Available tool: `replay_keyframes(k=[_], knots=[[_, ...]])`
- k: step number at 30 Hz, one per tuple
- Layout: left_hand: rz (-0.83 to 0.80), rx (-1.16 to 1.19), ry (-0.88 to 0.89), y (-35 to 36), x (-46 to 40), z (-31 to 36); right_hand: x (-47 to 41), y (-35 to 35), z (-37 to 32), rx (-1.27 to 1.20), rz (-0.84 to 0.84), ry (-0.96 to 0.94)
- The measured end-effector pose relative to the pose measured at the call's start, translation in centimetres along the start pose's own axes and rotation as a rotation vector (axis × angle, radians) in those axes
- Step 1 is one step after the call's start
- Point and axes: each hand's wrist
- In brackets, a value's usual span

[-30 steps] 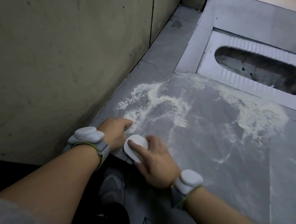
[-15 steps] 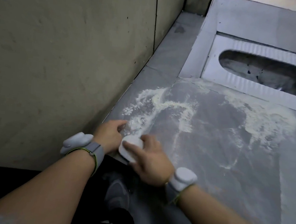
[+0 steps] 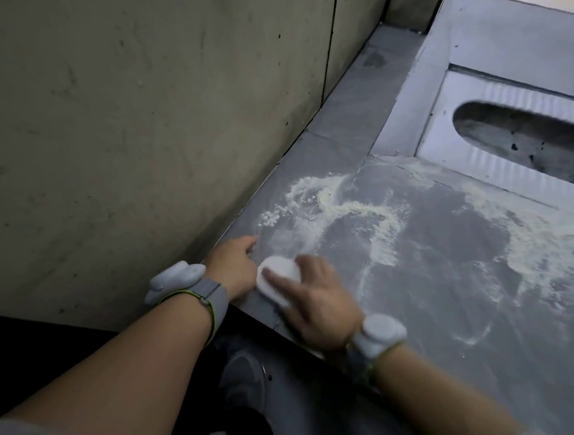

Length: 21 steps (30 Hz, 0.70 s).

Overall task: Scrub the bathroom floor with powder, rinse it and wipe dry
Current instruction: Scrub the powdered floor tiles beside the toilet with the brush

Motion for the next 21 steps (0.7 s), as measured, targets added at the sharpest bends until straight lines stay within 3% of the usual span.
replay_keyframes(k=[3, 6, 8, 12, 14, 15, 18, 21], knots=[[-0.028, -0.069, 0.001, 0.0, 0.6, 0.1, -4.2, -2.1, 3.6, 0.173, 0.121, 0.330], [-0.033, -0.107, 0.008, -0.3, 0.8, 0.1, -6.3, -3.6, 4.5, 0.222, 0.048, 0.495], [-0.023, -0.140, 0.019, -0.4, 0.7, 0.4, -5.4, -4.9, 4.1, 0.158, 0.003, 0.390], [-0.024, -0.209, 0.043, -0.3, 0.8, 1.0, -3.2, -7.4, 4.4, 0.231, -0.247, -0.130], [-0.030, -0.250, 0.063, -0.3, 1.0, 1.4, -2.2, -7.6, 4.7, 0.203, -0.247, -0.128], [-0.031, -0.266, 0.069, -0.3, 1.0, 1.5, -1.7, -7.5, 4.6, 0.157, -0.176, -0.016], [-0.033, -0.300, 0.050, -0.3, 1.0, 1.8, -1.2, -6.6, 2.8, 0.104, 0.088, 0.553], [-0.039, -0.315, 0.046, -0.3, 1.0, 2.0, -2.4, -4.1, 0.3, 0.212, -0.009, 0.791]])
Point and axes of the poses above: each hand's wrist, its own x-axis away from the middle knuckle, its own y-axis out of the palm, z = x × y, and after that the axes turned 4 degrees about z, right-handed
